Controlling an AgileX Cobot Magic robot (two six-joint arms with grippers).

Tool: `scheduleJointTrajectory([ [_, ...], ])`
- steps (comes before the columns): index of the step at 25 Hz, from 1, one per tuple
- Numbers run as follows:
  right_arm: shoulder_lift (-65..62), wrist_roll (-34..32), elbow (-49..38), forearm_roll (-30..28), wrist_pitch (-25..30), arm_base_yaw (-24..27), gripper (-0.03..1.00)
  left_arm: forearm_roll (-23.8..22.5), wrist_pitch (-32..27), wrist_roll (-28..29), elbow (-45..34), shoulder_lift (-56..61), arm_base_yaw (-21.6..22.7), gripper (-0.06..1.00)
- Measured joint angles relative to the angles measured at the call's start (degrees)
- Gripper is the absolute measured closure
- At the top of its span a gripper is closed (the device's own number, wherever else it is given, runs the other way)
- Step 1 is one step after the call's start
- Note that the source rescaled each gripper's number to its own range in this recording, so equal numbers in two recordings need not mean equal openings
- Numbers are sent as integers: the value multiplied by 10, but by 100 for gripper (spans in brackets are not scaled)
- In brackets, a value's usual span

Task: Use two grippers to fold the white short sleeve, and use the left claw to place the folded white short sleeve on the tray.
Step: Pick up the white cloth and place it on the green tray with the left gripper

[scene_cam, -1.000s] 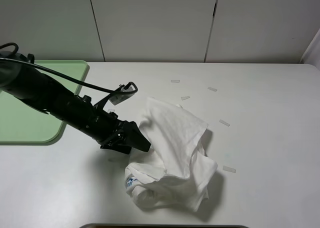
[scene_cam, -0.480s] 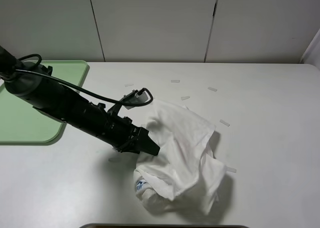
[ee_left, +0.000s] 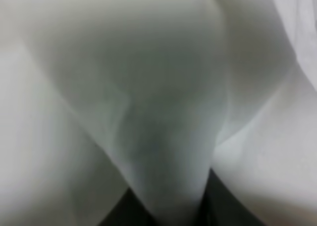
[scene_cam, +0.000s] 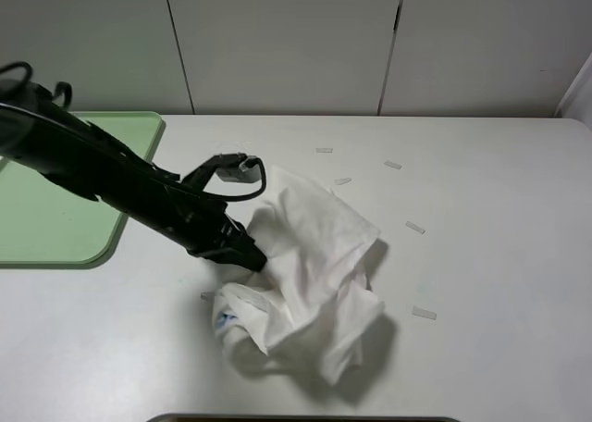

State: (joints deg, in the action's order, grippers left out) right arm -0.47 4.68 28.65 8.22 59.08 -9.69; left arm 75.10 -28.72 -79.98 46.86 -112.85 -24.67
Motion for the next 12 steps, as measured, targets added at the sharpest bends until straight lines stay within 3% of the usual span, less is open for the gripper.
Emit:
scheduleJointTrajectory([
  [2, 0, 0, 0, 0, 0, 0, -3, -79, 25, 35, 8, 34, 17, 80],
  [5, 0, 0, 0, 0, 0, 0, -3, -265, 59, 136, 15, 97, 47, 80],
  [6, 0, 0, 0, 0, 0, 0, -3, -265, 59, 136, 15, 97, 47, 80],
  [7, 0, 0, 0, 0, 0, 0, -3, -332, 63, 173, 15, 115, 57, 80],
  [8, 0, 0, 0, 0, 0, 0, -3, -447, 61, 258, 15, 142, 79, 80],
  [10, 0, 0, 0, 0, 0, 0, -3, -549, 59, 341, 15, 158, 110, 80],
  [11, 0, 0, 0, 0, 0, 0, -3, -598, 60, 382, 15, 162, 130, 80],
  [12, 0, 0, 0, 0, 0, 0, -3, -598, 60, 382, 15, 162, 130, 80],
])
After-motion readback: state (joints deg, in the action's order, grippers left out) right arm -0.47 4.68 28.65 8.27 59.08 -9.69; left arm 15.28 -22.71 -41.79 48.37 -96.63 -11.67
